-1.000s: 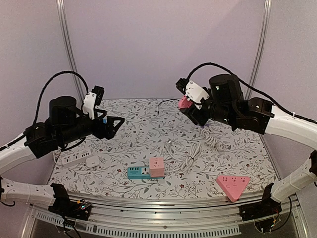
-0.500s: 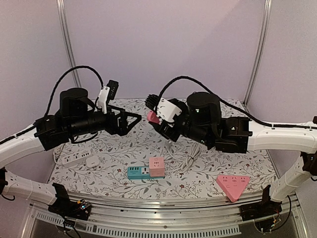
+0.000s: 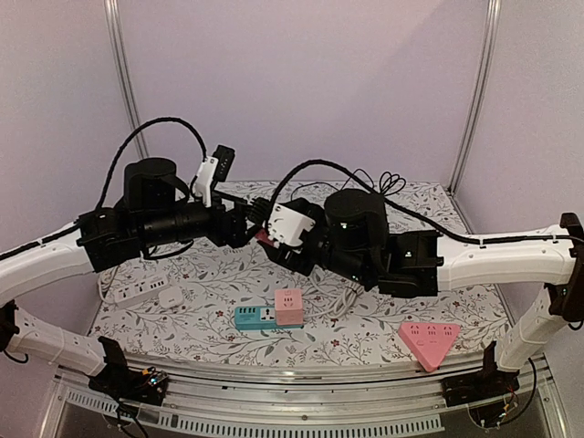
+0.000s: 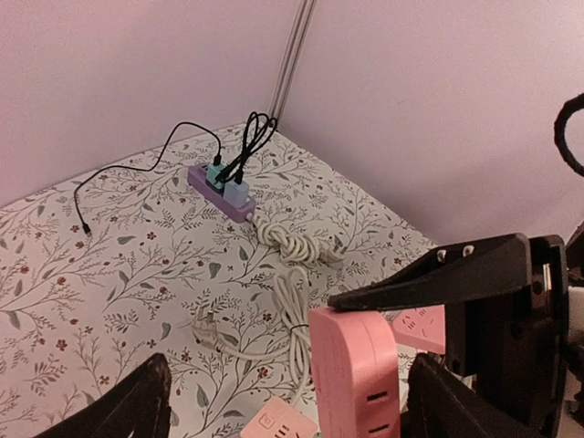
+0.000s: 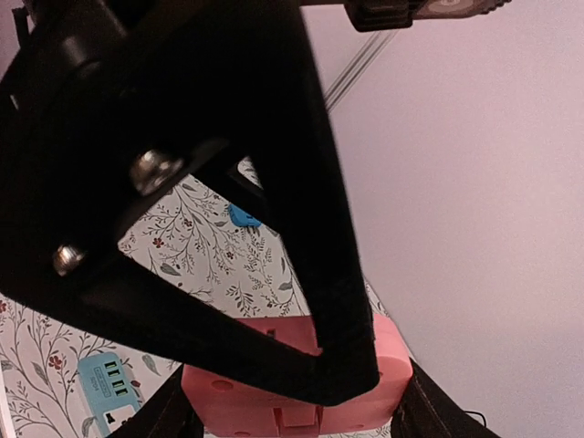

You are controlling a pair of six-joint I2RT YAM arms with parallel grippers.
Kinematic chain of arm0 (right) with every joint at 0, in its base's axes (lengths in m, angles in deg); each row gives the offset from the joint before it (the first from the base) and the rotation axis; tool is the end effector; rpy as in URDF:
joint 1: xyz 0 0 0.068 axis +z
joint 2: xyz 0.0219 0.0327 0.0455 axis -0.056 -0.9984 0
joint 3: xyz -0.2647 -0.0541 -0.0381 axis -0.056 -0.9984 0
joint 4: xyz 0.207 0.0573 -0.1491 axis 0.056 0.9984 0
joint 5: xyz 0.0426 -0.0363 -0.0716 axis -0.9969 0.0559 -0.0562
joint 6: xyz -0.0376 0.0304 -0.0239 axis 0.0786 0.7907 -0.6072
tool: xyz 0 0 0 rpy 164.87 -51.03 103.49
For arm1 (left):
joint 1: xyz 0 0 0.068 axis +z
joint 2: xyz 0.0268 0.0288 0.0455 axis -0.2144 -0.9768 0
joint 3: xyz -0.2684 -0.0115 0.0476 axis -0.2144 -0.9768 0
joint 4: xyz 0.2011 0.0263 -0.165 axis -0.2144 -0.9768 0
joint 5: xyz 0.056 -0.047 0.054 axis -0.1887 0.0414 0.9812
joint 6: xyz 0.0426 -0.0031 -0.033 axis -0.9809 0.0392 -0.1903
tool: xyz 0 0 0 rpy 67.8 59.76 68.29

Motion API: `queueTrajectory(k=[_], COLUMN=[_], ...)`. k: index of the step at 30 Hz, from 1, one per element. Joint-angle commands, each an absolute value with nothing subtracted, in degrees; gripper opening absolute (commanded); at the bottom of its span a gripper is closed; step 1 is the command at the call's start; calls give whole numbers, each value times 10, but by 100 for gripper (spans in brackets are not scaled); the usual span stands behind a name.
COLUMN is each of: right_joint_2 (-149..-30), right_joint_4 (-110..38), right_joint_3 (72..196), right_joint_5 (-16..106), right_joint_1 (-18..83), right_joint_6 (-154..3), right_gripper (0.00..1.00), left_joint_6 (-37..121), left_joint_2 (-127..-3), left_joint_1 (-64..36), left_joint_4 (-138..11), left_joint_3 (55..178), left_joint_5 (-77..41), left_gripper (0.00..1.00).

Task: Insert the plug
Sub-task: Adjust the plug.

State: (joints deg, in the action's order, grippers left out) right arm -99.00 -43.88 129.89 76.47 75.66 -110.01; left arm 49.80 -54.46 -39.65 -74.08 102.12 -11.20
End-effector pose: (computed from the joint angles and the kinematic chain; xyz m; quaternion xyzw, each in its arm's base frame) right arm 0.1280 0.3566 0.3318 -0.5003 0.5872 0.0845 0.6307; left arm 0.1617 -0.2086 0.3534 0.2292 0.7611 -0.3619 0.4871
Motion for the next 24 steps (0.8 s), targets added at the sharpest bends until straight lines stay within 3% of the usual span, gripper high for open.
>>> queueTrajectory(k=[1,7,24], right_joint_2=[-1010,-1017,-1029], right_joint_4=[-461,-462,-465], right_joint_3=[1319,1329,1354], right_joint_5=[778,764,752], right_joint_1=[759,759,760], right_joint_6=[-1109,-1107,-1086], right_gripper=[13,13,13], left_joint_6=[468,449,441], left_joint_2=[-545,-554,-560], left_joint_1=[-416,-422,-429], left_joint_4=[-727,-744,-756], left_joint_3=[1031,1038,1026], left_joint_5=[-131,-101,-68], left_gripper=[88,87,73])
